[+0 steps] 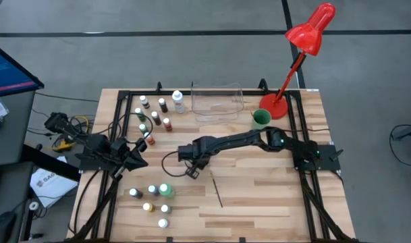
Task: Pick & Place Paint Supplies
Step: Put the silver paint brush into the green cup
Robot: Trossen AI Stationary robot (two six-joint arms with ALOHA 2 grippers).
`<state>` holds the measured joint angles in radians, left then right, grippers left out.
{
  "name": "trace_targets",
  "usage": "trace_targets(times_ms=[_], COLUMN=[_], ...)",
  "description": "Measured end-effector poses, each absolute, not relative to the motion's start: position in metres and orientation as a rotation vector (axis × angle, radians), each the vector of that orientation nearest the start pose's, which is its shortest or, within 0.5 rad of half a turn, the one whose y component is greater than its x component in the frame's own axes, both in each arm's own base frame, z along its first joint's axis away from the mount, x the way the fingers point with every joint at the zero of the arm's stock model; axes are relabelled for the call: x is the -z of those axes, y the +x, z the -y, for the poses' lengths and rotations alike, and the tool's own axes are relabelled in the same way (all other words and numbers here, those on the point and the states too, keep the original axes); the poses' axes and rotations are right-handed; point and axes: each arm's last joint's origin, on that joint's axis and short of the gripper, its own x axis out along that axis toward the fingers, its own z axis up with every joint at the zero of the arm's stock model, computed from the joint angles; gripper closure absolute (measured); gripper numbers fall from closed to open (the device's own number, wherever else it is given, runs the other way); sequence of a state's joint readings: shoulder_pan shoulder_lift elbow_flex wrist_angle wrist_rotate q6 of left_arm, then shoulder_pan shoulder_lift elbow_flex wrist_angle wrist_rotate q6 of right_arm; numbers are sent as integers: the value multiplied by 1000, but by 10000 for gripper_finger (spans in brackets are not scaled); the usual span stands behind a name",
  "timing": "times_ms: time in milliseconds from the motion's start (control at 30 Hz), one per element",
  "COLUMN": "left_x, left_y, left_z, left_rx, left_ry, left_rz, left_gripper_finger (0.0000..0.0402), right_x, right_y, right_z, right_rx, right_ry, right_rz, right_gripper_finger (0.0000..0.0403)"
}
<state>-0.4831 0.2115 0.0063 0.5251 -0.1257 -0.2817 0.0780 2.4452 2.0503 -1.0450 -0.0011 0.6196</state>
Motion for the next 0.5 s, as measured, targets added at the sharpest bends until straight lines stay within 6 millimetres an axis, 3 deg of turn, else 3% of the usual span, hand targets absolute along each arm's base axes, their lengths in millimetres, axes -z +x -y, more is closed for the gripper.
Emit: trace_targets(times_ms=[500], left_x=[-198], left_y=[95], left_z=[46], left_rx=[396], left_ry=[-373], left_rz=[256], left_gripper_finger=[400], right_x=[-194], right_y=[446], right_z=[-20], right_rx=[369], right_ry=[355], right_rz=[-1590], right_gripper_finger=[403])
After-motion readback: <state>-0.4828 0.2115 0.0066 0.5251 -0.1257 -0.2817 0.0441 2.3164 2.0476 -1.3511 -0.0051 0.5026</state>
